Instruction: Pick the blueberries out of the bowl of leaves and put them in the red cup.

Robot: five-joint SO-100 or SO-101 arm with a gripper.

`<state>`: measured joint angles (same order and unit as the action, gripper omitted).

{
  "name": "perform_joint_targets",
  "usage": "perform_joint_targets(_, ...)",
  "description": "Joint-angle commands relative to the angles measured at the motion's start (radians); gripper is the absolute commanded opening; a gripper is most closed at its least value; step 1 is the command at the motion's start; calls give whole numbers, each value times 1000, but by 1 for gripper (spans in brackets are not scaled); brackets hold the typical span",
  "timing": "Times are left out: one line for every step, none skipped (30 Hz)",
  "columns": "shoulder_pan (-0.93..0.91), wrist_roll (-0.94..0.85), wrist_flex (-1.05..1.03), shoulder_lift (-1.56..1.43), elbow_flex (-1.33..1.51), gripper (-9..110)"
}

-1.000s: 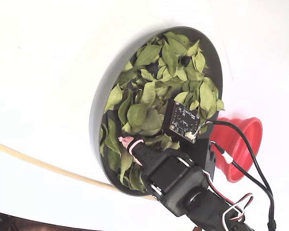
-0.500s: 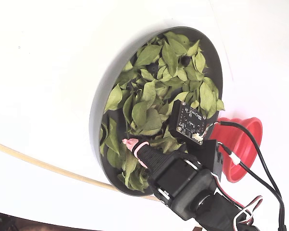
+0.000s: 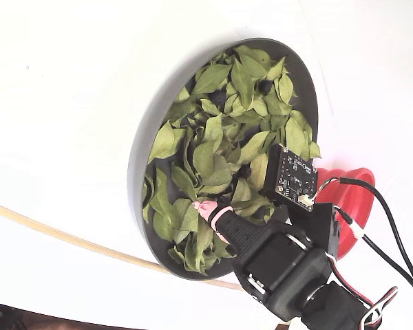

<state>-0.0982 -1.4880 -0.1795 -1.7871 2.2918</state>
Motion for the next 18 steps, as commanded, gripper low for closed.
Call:
perform_joint_targets(-20, -9, -15, -114, -5, 10)
perform_joint_targets(-21, -12, -23, -123, -5, 10)
perform_joint_targets(-23, -14, -31, -132, -5, 10)
perform_joint_targets(-25, -17, -41, -141, -6, 10)
perform_joint_targets(-26, -18, -48, -149, -8, 10)
perform_joint_targets(-28, -21, -55, -156, -8, 10)
perform_joint_targets(-29, -23, -63, -164, -9, 10)
perform_joint_targets(-32, -25, -71, -172, -9, 10)
perform_joint_targets(-34, -28, -80, -181, -11, 10)
perform_joint_targets(-37, -31, -91, -190, -11, 10)
perform_joint_targets(-38, -32, -98, -199, -11, 10)
perform_joint_targets(-40, -32, -106, -207, -11, 10)
perform_joint_targets(-41, -34, -118, -216, -14, 10)
perform_joint_targets(-41, -35, -127, -225, -14, 10)
perform_joint_targets(-43, -35, -135, -233, -14, 10)
perform_joint_targets(-44, -37, -146, -244, -14, 10)
perform_joint_targets(-44, -38, -153, -253, -14, 10)
perform_joint_targets(-44, -38, -163, -261, -14, 10)
